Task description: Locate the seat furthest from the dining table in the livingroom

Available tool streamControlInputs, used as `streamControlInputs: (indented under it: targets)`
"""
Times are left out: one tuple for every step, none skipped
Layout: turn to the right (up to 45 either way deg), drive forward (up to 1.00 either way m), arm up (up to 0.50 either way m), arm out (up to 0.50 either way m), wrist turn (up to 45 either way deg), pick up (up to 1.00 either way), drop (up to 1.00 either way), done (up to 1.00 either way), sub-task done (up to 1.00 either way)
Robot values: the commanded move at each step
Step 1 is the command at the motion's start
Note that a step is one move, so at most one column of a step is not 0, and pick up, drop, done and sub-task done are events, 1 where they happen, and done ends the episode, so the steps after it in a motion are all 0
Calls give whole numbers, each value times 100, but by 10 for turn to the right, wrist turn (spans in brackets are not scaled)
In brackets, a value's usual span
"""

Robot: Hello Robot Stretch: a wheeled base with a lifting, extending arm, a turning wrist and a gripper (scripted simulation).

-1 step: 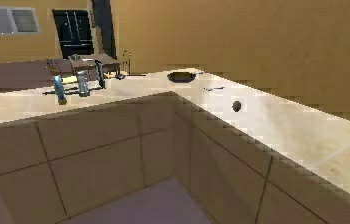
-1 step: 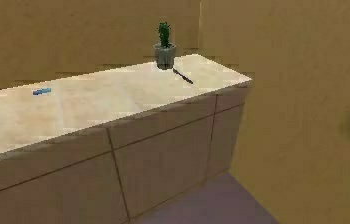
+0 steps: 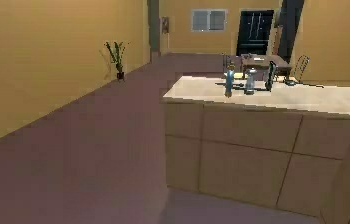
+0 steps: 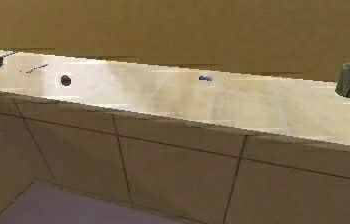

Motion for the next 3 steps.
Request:
streamControlInputs:
  targets:
    - [-270, 0, 0, 0, 0, 0, 0, 0, 0]
    - [0, 100, 0, 0, 0, 0, 0, 0, 0]
    - [-240, 0, 0, 0, 0, 0, 0, 0, 0]
